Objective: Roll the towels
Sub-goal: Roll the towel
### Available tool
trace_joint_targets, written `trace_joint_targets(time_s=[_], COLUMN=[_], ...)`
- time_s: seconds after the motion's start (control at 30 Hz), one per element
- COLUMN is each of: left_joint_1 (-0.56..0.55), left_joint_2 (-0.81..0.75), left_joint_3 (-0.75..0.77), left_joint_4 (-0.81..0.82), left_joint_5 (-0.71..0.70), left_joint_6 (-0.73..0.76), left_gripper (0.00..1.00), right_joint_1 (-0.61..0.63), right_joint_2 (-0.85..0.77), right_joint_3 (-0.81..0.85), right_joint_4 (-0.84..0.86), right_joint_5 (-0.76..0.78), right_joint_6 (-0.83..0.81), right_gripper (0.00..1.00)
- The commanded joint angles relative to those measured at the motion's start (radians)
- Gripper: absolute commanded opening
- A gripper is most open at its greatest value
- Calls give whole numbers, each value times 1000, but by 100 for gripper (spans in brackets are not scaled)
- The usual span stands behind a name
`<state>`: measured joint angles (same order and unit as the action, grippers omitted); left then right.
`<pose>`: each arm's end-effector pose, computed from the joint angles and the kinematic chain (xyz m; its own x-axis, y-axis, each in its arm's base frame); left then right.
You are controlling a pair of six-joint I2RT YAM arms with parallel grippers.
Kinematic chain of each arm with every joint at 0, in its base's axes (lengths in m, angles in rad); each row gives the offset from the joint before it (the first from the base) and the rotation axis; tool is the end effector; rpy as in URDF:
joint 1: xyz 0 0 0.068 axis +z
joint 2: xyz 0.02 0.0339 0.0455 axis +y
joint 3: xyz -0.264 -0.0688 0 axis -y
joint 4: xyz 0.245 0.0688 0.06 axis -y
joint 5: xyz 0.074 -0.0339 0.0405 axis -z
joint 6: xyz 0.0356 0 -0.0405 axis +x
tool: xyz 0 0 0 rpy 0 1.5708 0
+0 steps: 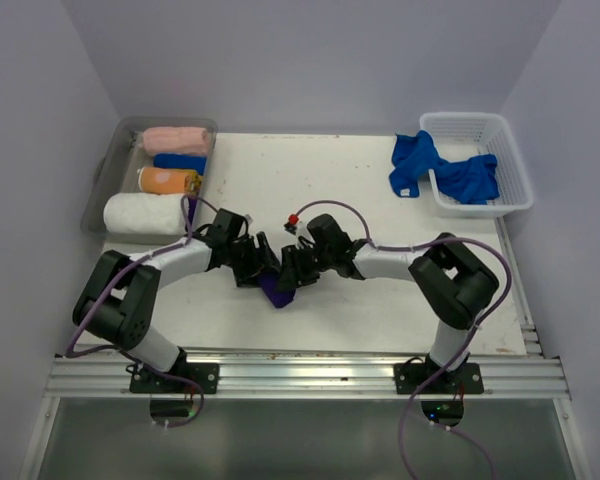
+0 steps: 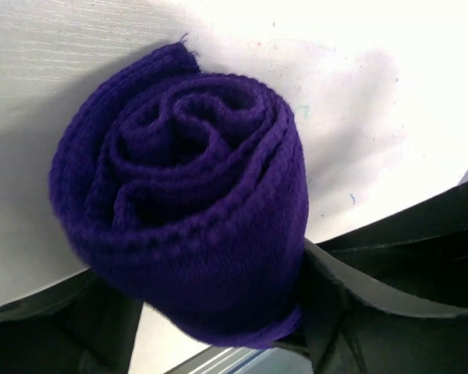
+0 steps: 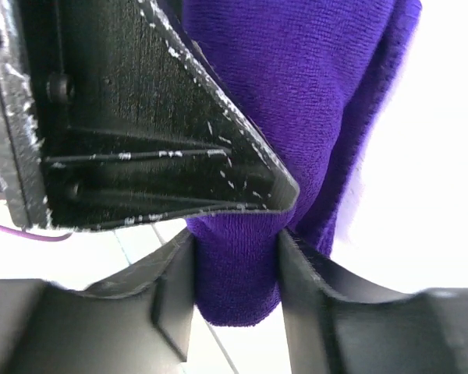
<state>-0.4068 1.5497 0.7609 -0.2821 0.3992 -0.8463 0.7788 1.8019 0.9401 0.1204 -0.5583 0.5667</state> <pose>0.2525 -0.1238 0.1522 -0.9353 -0.3483 -0.0622 -0.2486 0.7720 -0.5850 0.2447 0.2680 0.1532 -0.8747 -0.2235 -0.4302 -0.4792 0.5324 0.6978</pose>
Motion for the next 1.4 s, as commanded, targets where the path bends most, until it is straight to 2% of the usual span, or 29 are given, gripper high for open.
trace_joint_targets(time_s=[0.0, 0.03, 0.13, 0.2, 0.33, 0.37, 0.4, 0.5, 0.63, 0.77, 0.97, 1.07, 1.17, 1.2, 1.27, 1.3, 1.37], left_joint_1=[-1, -3, -1, -3, -3, -3, -1, -3, -3, -3, -3, -3, -3, -3, -3, -3, -3], left_joint_2=[30, 32, 35, 36, 38, 38, 38, 36, 36, 39, 41, 43, 41, 39, 35, 32, 24], left_joint_3=[3, 5, 20, 35, 58, 63, 66, 71, 80, 87, 91, 89, 89, 89, 89, 87, 89], left_joint_4=[46, 43, 12, -20, -55, -61, -68, -78, -91, -101, -114, -114, -117, -118, -121, -121, -126], left_joint_5=[13, 13, 12, 6, 1, 0, -2, -7, -14, -23, -30, -30, -30, -31, -31, -33, -31], left_joint_6=[19, 19, 23, 26, 30, 27, 27, 20, 9, 4, 3, -2, 1, 4, 7, 10, 21], left_gripper=[70, 66, 64, 64, 63, 63, 63, 63, 63, 63, 63, 64, 67, 68, 74, 79, 83], right_joint_1=[-6, -6, -3, 10, 101, 167, 201, 316, 433, 493, 533, 537, 537, 537, 531, 525, 495], right_joint_2=[13, 4, -87, -180, -286, -289, -288, -253, -173, -73, 36, 83, 112, 111, 85, 73, 38], right_joint_3=[-4, 2, 3, 6, 66, 86, 129, 202, 270, 318, 330, 332, 336, 329, 303, 295, 267], right_joint_4=[-40, -65, -188, -277, -415, -467, -488, -538, -542, -525, -475, -462, -469, -466, -440, -430, -401], right_joint_5=[-32, 0, 102, 230, 512, 587, 712, 919, 1076, 1167, 1198, 1219, 1227, 1223, 1206, 1168, 1112], right_joint_6=[4, -11, -77, -122, -206, -243, -260, -313, -366, -412, -421, -413, -395, -389, -373, -367, -346], right_gripper=[47, 54, 67, 70, 73, 73, 73, 73, 73, 73, 73, 69, 58, 50, 43, 35, 31])
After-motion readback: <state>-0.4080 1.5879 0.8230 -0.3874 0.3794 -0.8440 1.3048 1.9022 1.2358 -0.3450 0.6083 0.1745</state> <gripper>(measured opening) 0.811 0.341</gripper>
